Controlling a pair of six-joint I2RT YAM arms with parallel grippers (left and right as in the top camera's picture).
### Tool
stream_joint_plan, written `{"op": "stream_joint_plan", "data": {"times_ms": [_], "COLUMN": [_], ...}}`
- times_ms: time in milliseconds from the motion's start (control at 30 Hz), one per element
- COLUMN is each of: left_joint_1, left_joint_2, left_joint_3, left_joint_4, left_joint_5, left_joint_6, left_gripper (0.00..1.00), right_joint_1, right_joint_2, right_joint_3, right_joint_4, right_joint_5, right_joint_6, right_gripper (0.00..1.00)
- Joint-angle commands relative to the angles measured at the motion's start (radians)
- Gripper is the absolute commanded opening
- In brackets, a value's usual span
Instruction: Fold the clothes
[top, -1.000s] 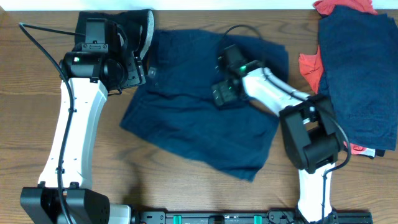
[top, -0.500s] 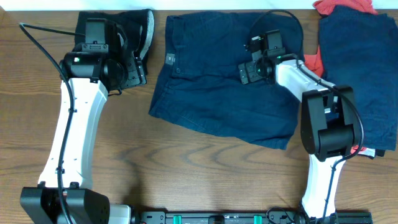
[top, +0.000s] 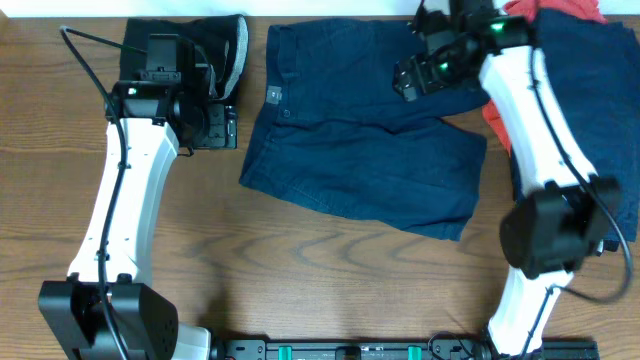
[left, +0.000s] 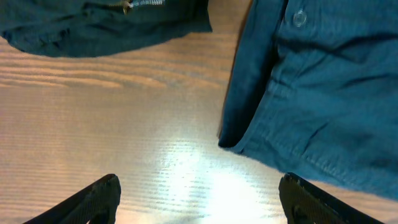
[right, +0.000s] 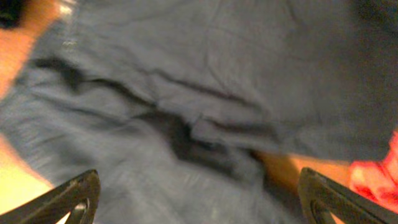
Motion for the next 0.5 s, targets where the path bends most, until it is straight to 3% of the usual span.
{"op": "stream_joint_plan", "data": {"times_ms": [0,133,400,467], "left_joint_1": [-0.002,-0.002,-0.002,-0.002], "left_joint_2": [0.014,-0.004,-0.006,-0.005], "left_joint_3": [-0.006,-0.006,-0.032,-0.061], "left_joint_4": [-0.039,-0.091,-0.110,-0.077], "left_joint_5": [0.007,0.007,0.097,0.097], "left_joint_6": [0.050,0.033,-0.013,0.010], "left_gripper": [0.78,0.74,0.75,0.83], "right_joint_1": [0.010,0.010,0.037,0.053], "right_joint_2": [-0.103,-0.168,-0.343,-0.385], "right_joint_3": [0.028,0.020,-0.127,-0.214], "right_joint_4": [-0.132,-0.268,-0.317,-0.303], "right_joint_5": [-0.023,-0.030,0.137,0.168], "right_joint_6": [0.098,0.143,0.315,0.349], "right_gripper": [0.99,0.99,0.99,0.99]}}
